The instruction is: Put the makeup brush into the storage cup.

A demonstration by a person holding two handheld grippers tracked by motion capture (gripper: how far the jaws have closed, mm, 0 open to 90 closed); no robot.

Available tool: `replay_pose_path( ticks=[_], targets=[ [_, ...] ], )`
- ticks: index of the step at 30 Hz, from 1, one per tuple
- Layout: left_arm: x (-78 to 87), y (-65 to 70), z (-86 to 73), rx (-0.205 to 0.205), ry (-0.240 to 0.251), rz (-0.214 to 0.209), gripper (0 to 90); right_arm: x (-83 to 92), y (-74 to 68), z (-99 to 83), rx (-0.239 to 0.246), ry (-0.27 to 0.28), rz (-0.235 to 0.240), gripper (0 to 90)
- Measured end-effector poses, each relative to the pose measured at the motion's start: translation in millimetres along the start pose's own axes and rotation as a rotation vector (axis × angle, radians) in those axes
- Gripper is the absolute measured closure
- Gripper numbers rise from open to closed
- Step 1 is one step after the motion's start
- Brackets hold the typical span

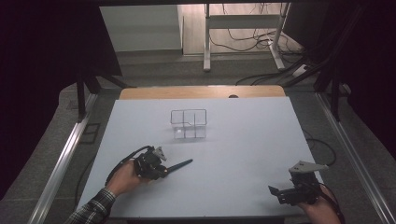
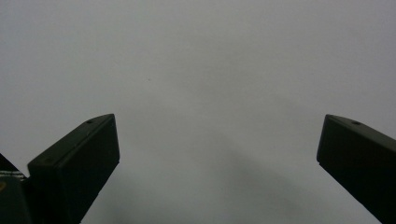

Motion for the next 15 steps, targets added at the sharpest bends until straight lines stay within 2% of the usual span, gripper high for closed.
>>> replay_pose_path(
  ticks=[6, 10, 14, 15],
  targets=[
    [1.2, -0.9, -0.2, 0.015, 0.015, -0.007, 72.8, 0.0, -0.1, 0.0, 0.0, 0.0, 0.001, 0.0],
    [2.6, -0.2, 0.6, 0.009, 0.026, -0.008, 72.9, 0.2, 0.0, -0.1, 0.001, -0.001, 0.001, 0.0],
    [7.3, 0.3, 3.4, 0.014, 0.056, -0.006, 72.9, 0.0, -0.2, -0.1, 0.002, -0.001, 0.001, 0.0],
    [7.3, 2.0, 5.2, 0.039, 0.08, -0.012, 72.9, 0.1, -0.3, -0.1, 0.002, -0.001, 0.001, 0.0]
  ],
)
Point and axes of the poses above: each handheld gripper's, and its own axes: x roughly backward along the jaws, z roughly out of its top, y roughly to its right, the point moved 9 cm from there along -x, roughly forward along the jaws, and after that the axes turned 6 degrees about x, right-handed, at the moved point
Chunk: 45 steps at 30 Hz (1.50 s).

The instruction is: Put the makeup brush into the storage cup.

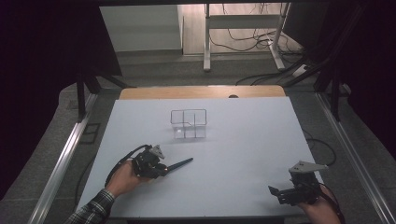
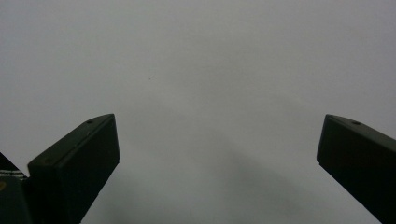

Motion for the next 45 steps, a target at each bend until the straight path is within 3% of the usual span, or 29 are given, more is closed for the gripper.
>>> replay_pose_path(
  ticks=[1, 7, 12, 21, 45],
  targets=[
    [0.1, 1.0, 1.1, 0.016, 0.016, -0.006, 72.9, 0.0, 0.0, 0.0, 0.0, 0.0, 0.0, 0.0],
    [6.3, -2.2, 1.6, 0.008, 0.027, 0.003, 72.9, -0.1, 0.1, -0.1, 0.0, -0.001, 0.0, 0.0],
    [12.5, -2.2, 5.7, 0.026, 0.076, 0.007, 72.9, -0.1, 0.1, 0.0, -0.001, 0.0, 0.0, 0.0],
    [19.0, 2.7, 10.5, 0.036, 0.119, -0.003, 72.9, 0.2, 0.2, 0.2, 0.0, 0.001, 0.0, 0.0],
    [39.5, 23.5, 22.2, 0.01, 0.224, -0.031, 72.9, 1.6, 1.0, 2.0, 0.002, 0.013, -0.005, 0.0]
  ],
)
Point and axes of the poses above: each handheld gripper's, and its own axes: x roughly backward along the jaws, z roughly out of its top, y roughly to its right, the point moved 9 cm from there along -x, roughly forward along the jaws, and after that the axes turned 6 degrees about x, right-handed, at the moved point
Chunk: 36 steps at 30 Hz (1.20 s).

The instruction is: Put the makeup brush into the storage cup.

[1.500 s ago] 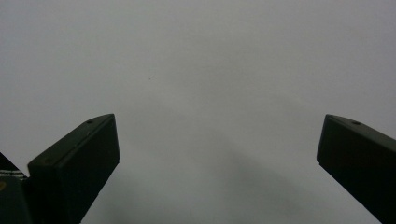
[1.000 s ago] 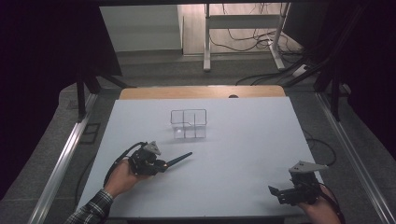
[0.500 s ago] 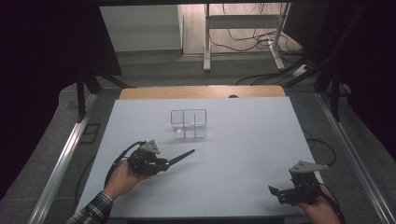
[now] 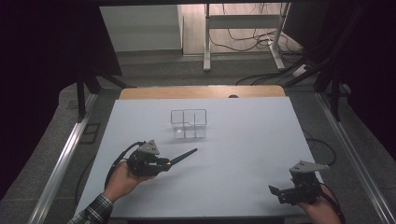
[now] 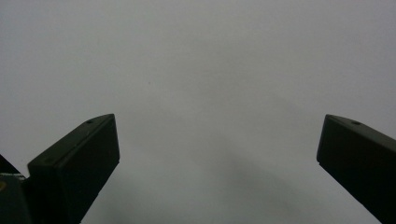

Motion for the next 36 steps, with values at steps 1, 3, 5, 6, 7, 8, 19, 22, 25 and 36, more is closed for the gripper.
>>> replay_pose_path(
  ticks=[1, 3, 5, 6, 7, 8, 19, 22, 25, 36],
  targets=[
    [0.7, 1.1, 0.3, 0.001, 0.003, -0.003, 72.9, 0.2, 0.0, 0.2, 0.001, 0.001, 0.0, 0.0],
    [2.1, 2.8, 0.5, 0.001, 0.007, 0.001, 72.9, 0.7, -0.1, 0.8, 0.003, 0.003, -0.001, 0.0],
    [3.0, 3.9, 0.6, -0.001, 0.01, 0.001, 72.9, 0.9, -0.2, 1.3, 0.005, 0.006, -0.001, 0.0],
    [3.6, 5.2, 0.7, -0.001, 0.013, -0.002, 72.9, 1.0, -0.3, 1.9, 0.005, 0.009, -0.003, 0.0],
    [4.5, 6.4, 0.8, -0.004, 0.015, 0.001, 72.9, 1.0, -0.4, 2.4, 0.005, 0.011, -0.003, 0.0],
    [5.3, 7.8, 1.1, -0.007, 0.017, 0.001, 72.9, 1.4, -0.5, 2.6, 0.007, 0.011, -0.003, 0.0],
    [14.5, 18.7, -0.4, -0.02, 0.051, -0.008, 72.8, 4.9, -4.9, 10.2, 0.01, 0.035, 0.016, 0.0],
    [15.6, 21.5, -1.8, -0.017, 0.056, -0.009, 72.8, 5.5, -7.2, 13.8, 0.022, 0.047, 0.02, 0.0],
    [16.5, 24.5, -2.5, -0.027, 0.057, -0.01, 72.8, 5.7, -9.1, 16.4, 0.035, 0.051, 0.019, 0.0],
    [18.0, 35.4, -5.1, -0.041, 0.062, -0.02, 72.8, 4.0, -16.6, 24.5, 0.069, 0.047, 0.029, 0.0]
  ],
)
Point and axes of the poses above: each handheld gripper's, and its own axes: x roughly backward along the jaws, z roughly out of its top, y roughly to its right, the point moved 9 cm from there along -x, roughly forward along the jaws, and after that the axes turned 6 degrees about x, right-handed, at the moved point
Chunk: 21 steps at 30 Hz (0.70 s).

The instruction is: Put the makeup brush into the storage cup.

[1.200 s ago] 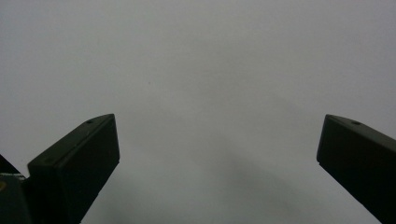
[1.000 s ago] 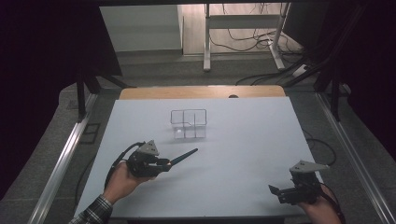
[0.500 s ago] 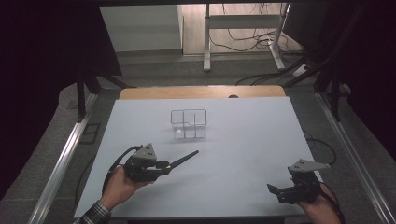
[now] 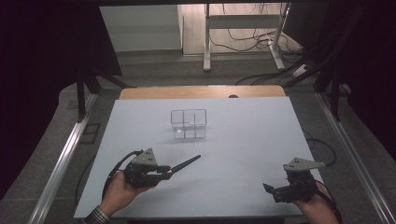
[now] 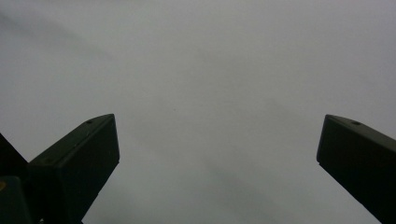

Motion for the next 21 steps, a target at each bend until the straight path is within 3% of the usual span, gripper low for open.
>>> replay_pose_path(
  ticks=[6, 8, 12, 21],
  targets=[
    [-0.7, 2.1, 1.9, -0.004, 0.005, -0.009, 72.9, -0.9, -4.1, 6.3, 0.009, 0.008, 0.012, 0.0],
    [-3.8, 3.7, 3.1, -0.002, 0.004, -0.016, 72.8, -1.9, -7.9, 12.9, -0.021, 0.025, 0.027, 0.0],
    [-7.8, 6.8, 5.5, -0.012, -0.001, -0.024, 72.8, -4.2, -14.5, 21.2, -0.024, 0.036, 0.056, 0.0],
    [-13.2, 10.4, 9.5, -0.031, -0.008, -0.038, 72.8, -11.7, -28.0, 35.9, 0.05, 0.032, 0.099, 0.0]
  ],
)
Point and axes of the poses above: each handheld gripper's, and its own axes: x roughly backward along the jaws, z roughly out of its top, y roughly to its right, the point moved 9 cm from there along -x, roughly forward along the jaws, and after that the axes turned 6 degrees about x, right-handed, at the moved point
